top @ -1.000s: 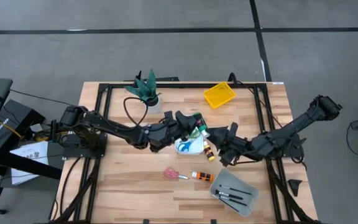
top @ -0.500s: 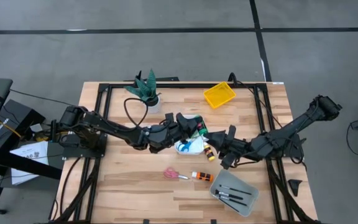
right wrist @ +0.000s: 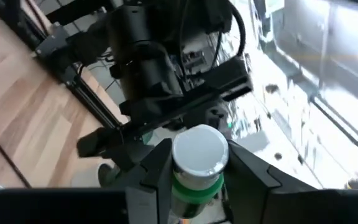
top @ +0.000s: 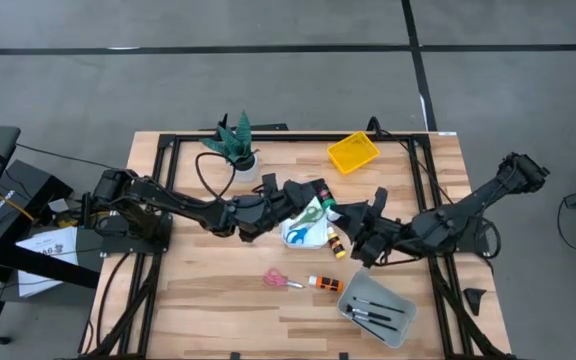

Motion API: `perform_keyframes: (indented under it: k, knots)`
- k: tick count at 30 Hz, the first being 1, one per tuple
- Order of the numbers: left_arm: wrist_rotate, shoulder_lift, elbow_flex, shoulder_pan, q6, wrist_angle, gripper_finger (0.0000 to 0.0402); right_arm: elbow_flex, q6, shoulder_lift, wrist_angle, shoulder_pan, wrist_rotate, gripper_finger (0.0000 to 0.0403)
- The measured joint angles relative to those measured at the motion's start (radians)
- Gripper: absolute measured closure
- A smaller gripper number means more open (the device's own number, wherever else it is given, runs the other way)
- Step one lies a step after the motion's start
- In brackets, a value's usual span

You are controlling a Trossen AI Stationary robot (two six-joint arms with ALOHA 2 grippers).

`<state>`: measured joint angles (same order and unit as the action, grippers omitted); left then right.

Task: Pick & Place Paint Supplies
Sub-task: Put the green acrylic paint bottle into the yellow basket

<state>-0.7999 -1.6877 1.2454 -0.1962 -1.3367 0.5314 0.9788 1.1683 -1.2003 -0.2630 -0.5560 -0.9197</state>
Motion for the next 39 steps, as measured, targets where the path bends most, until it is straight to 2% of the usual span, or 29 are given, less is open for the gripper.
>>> perform_keyframes:
  k: [5,11,16,23,29,34,39]
  knots:
    - [-0.014,0.065,-0.015,0.023,0.143,-0.012,0.0143,0.005,-0.193,0.004,0.039,-0.001,-0.077,0.0295]
    - [-0.011,0.204,-0.055,0.024,0.371,-0.097,0.0141,0.004,-0.412,0.007,0.044,0.000,-0.259,0.0295]
    - [-0.001,0.331,-0.078,-0.012,0.499,-0.161,0.0144,0.004,-0.718,0.011,0.108,0.000,-0.345,0.0295]
    - [-0.001,0.449,-0.152,-0.097,0.603,-0.157,0.0144,0.003,-1.283,0.010,0.425,0.010,-0.320,0.0295]
    - [0.001,0.475,-0.230,-0.169,0.606,-0.156,0.0144,0.003,-1.697,0.005,0.744,0.032,-0.173,0.0295]
    - [0.003,0.479,-0.285,-0.193,0.607,-0.158,0.0144,0.001,-1.848,0.002,0.896,0.103,-0.117,0.0295]
    - [0.003,0.484,-0.327,-0.170,0.607,-0.157,0.0143,0.001,-1.833,0.002,0.924,0.251,-0.012,0.0295]
